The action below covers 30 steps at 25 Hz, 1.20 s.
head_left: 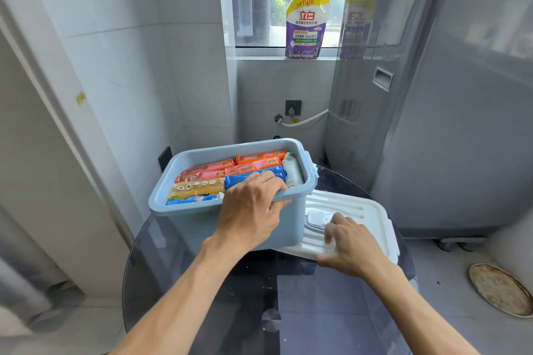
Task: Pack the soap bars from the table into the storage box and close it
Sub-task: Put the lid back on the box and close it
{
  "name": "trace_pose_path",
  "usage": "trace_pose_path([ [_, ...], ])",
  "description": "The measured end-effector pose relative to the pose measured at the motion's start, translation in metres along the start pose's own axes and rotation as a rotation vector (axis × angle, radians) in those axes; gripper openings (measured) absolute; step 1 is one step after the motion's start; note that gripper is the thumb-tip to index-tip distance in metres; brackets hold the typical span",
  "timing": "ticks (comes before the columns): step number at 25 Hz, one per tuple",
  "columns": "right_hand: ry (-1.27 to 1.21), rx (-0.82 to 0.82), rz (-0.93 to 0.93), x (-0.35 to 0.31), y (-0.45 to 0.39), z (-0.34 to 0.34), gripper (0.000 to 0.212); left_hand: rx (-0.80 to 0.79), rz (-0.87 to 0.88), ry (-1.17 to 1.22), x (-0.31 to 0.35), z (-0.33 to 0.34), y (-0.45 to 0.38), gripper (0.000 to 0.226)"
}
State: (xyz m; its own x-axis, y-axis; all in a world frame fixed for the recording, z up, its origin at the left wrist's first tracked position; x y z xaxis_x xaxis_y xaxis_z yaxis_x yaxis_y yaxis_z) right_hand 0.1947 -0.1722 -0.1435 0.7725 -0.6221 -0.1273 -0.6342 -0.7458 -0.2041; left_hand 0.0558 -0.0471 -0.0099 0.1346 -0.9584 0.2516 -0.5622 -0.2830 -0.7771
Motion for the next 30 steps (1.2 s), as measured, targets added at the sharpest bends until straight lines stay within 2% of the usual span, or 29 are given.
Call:
trace_pose_path([
  [7, 0.107, -0.013, 0.065, 0.022, -0.004, -0.006, 0.029, 0.007, -0.004, -0.004, -0.008, 0.002, -0.001, 0.013],
  [11, 0.249, 0.006, 0.081, 0.030, -0.003, -0.007, 0.054, 0.021, 0.001, -0.018, -0.005, 0.005, -0.004, 0.013],
  [13, 0.247, -0.013, 0.158, 0.049, 0.002, -0.006, 0.062, 0.009, 0.026, -0.029, -0.007, 0.007, -0.006, 0.014],
  [17, -0.026, 0.082, 0.480, 0.097, 0.012, -0.022, 0.066, -0.141, 0.059, -0.050, 0.001, 0.023, 0.004, 0.014],
  [20, -0.342, 0.193, 0.605, 0.102, 0.012, -0.041, 0.067, -0.300, 0.022, 0.145, 0.006, 0.022, 0.004, 0.032],
  [21, -0.432, 0.250, 0.608, 0.098, 0.011, -0.053, 0.065, -0.334, -0.029, 0.279, 0.004, 0.014, 0.001, 0.040],
  [22, -0.515, 0.306, 0.586, 0.091, 0.008, -0.067, 0.063, -0.274, -0.113, 0.387, -0.006, -0.003, -0.006, 0.044],
  [23, -0.594, 0.355, 0.542, 0.080, 0.006, -0.083, 0.061, -0.137, -0.236, 0.450, -0.026, -0.023, -0.014, 0.041],
  [25, -0.717, 0.401, 0.387, 0.043, -0.001, -0.115, 0.056, 0.168, -0.555, 0.358, -0.088, -0.059, -0.012, 0.030],
  [26, -0.738, 0.395, 0.282, 0.018, -0.006, -0.127, 0.055, 0.235, -0.725, 0.197, -0.119, -0.072, 0.001, 0.031],
  [27, -0.729, 0.379, 0.178, -0.007, -0.011, -0.135, 0.055, 0.213, -0.906, 0.079, -0.148, -0.077, 0.019, 0.034],
  [28, -0.706, 0.357, 0.088, -0.031, -0.016, -0.140, 0.054, 0.165, -1.103, 0.106, -0.169, -0.071, 0.040, 0.039],
  [30, -0.679, 0.309, -0.046, -0.071, -0.027, -0.140, 0.053, 0.123, -1.426, 0.564, -0.182, -0.049, 0.071, 0.049],
])
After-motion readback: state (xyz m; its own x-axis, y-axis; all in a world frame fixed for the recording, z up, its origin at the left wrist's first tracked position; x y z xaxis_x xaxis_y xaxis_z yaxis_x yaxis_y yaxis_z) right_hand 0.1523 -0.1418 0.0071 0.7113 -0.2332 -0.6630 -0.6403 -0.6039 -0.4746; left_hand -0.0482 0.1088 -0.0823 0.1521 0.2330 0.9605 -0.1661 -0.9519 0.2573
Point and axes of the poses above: each hand's wrist, its own y-axis away from the middle knuckle, its own z-axis out of the palm, x = y × z, the point moved 8 cm from there along -y, towards the middle knuckle, and after that the axes turned 12 degrees about x, right-handed, at the moved point
